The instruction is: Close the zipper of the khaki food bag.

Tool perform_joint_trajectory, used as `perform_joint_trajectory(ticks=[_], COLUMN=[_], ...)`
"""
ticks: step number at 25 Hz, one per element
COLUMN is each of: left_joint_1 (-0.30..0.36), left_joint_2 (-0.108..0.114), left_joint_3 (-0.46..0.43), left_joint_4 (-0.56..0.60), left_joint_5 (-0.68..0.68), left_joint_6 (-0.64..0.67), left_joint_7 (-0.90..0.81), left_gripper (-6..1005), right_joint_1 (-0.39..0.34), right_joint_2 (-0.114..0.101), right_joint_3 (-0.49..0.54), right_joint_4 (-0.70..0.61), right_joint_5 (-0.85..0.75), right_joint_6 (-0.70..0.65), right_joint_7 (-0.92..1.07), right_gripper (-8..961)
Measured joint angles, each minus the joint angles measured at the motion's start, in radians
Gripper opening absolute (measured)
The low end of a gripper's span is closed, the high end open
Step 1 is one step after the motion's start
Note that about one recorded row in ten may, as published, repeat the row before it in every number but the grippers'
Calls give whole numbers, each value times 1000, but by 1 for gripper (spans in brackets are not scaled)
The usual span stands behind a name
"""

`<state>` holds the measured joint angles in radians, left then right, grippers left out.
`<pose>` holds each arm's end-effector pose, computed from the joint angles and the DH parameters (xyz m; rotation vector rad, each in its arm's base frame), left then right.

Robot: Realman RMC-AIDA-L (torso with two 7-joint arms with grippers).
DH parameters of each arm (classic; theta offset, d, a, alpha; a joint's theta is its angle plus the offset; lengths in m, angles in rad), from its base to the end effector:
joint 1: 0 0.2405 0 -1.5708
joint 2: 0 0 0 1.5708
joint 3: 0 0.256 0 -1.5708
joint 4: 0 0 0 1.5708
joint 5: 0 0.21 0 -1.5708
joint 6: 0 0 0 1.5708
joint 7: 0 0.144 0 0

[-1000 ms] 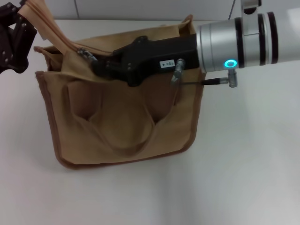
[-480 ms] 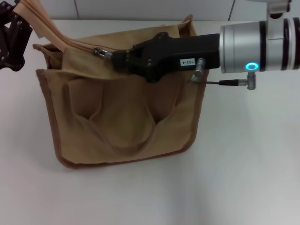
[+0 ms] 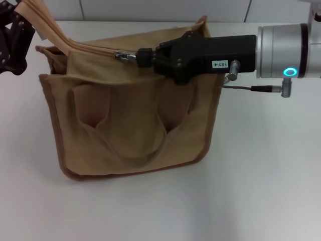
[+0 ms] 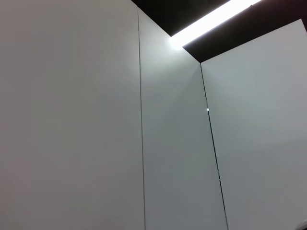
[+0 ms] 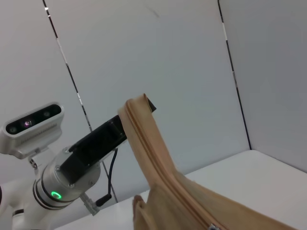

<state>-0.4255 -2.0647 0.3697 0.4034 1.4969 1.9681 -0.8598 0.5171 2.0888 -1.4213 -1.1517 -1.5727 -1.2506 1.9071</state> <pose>-0.2620 0.2819 0.0687 -2.0144 -0.0663 -1.4360 0.1047 0.3482 -0.0251 -2.8600 0.5272 0.8314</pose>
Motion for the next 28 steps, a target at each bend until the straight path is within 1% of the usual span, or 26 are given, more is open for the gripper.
perform_joint_trajectory(ticks=[4,11,17,22,26,28], left_joint_1=[-2,-4,-5,-7,-7,-7], left_joint_2=[0,0,0,0,0,0], left_joint_3=[0,0,2,5,6,6], left_joint_4=[0,0,0,0,0,0], left_joint_5=[0,0,0,0,0,0], left_joint_6=[-3,-3,-5,-5,-5,-5], left_joint_7=[-3,-5,-5,-7,-7,-7], left_gripper=[78,79,81,82,83,83], right_joint_1=[-10,-34,-57,-66,-61,-62], right_joint_2=[1,1,-2,-8,-9,-9], right_joint_3=[19,109,164,222,279,289], right_joint_4=[-2,1,32,105,167,183], right_joint_5=[1,7,48,121,127,127], right_joint_6=[-19,-97,-158,-242,-284,-290], right_joint_7=[-15,-50,-108,-175,-213,-228], right_gripper=[3,3,3,2,2,2])
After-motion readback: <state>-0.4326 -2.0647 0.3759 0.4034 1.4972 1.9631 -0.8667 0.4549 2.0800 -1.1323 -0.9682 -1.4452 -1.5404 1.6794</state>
